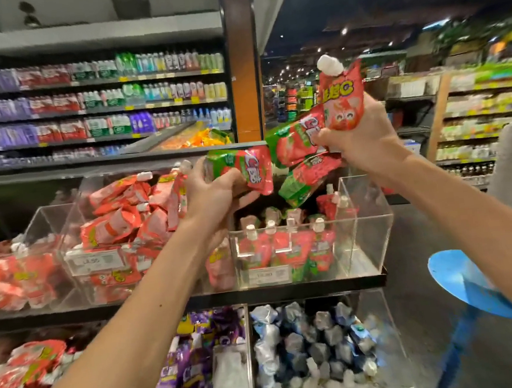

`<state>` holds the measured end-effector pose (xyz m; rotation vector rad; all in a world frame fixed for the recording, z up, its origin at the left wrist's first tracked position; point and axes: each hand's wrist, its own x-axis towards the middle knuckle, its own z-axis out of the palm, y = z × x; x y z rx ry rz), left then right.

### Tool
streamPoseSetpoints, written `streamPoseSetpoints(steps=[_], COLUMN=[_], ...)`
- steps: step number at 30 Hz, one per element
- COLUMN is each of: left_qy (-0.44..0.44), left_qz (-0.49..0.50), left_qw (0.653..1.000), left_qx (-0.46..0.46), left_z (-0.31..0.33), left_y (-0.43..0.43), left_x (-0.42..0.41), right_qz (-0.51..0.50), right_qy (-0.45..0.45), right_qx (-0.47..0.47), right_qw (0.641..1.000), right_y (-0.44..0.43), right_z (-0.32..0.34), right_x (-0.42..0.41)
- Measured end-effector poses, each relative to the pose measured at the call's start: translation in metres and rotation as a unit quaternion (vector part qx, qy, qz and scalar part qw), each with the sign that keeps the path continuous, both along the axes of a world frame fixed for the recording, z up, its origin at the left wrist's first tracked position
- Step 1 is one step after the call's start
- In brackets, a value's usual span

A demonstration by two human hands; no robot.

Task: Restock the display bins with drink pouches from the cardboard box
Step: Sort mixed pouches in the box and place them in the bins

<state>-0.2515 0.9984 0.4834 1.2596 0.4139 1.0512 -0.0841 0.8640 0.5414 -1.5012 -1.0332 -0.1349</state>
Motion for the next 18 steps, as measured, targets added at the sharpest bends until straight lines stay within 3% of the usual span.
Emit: streamPoseSetpoints(steps=[4, 7, 12, 15, 18], left_qy=[0.123, 0.234, 0.304, 0.378, 0.389], left_qz=[0.058, 0.100, 0.081, 0.067, 0.055], left_qw=[0.987, 0.955, 0.927, 0.875, 0.828], left_qx=[0.088, 0.154, 0.205, 0.296, 0.400], left_z=[-0.003, -0.006, -0.016, -0.020, -0.025], left_y=[-0.008, -0.016, -0.011, -0.003, 0.007], left_x=[0.039, 0.073, 0.116, 0.132, 0.143], right_qz=[-0.047, -0.065, -0.091, -0.100, -0.100], right_qy=[-0.028, -0.035, -0.018, -0.014, -0.016], right_qx=[0.007, -0.007, -0.008, 0.032, 0.062], right_qw=[0.998, 0.997, 0.996, 0.994, 0.993], right_y=[0.000, 0.003, 0.013, 0.016, 0.017], right_z=[-0.007, -0.015, -0.027, -0.019, -0.011], right_x=[0.037, 0.065, 0.100, 0.107, 0.111])
